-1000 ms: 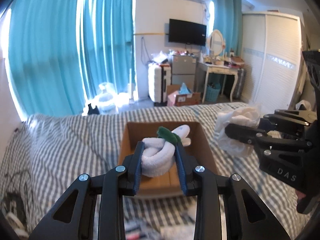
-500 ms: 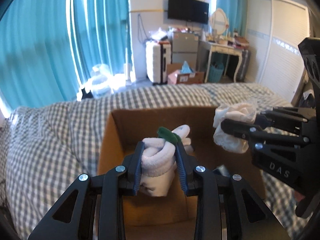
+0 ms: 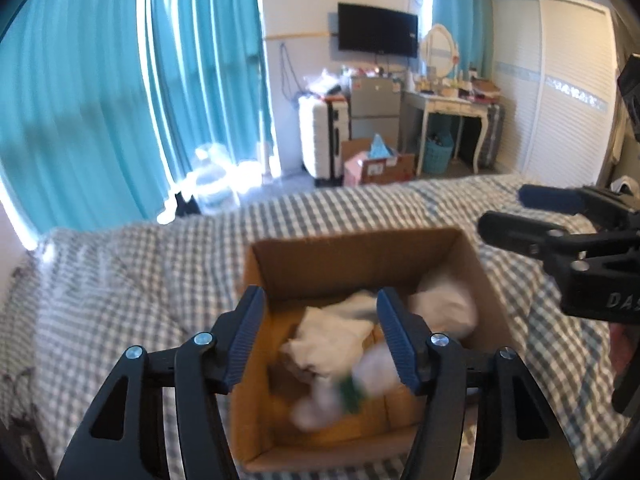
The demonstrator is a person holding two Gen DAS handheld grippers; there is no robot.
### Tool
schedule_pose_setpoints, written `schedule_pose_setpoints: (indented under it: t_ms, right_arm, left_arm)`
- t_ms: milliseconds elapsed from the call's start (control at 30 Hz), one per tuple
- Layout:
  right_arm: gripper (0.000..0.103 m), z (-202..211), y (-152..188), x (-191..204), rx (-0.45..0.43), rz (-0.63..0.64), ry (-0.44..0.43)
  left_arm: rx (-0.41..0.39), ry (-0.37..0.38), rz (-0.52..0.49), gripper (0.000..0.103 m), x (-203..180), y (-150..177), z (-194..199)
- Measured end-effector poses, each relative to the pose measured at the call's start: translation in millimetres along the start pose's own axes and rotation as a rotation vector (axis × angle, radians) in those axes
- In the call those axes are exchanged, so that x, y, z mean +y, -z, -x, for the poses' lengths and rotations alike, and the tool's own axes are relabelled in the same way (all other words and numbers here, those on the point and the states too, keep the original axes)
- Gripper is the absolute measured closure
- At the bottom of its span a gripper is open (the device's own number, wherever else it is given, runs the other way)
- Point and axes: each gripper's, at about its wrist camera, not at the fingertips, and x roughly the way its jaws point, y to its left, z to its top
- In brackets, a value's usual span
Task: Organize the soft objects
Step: 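Carry towel and lace cloth over the box and open both grippers, then grasp the patterned tissue box with the left gripper while the right grasps the white bag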
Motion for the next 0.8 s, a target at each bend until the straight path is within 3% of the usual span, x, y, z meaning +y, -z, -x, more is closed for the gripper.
schedule_pose_setpoints:
  t_ms: [167,333,467,633,800]
  right_arm:
    - [0.011,55,-14,5,-0.048,0.013,0.047]
    - [0.006,127,-21,19,-0.11,0.045,0.088]
    - [0.0,174,-17,32,-0.124,0.049,0.102]
    - [0.0,214,1,52,-0.106,0.072,0.091]
    - [0.0,219,39,78,-0.054,0.131,0.089]
  left_arm:
    - [-0.072,-0.016,-0.003,0.034,4,-12,58]
    - [-0.148,-0.038,-0.011,0.024,12,-12,124]
    - [-0.174,-0.047,-0.013,0.023,20,-3,161]
    - [-0.169,-0.064,-0.041,0.023,20,27,186]
    - [-0.101,-0.06,-0.063,0.023,16,71,180]
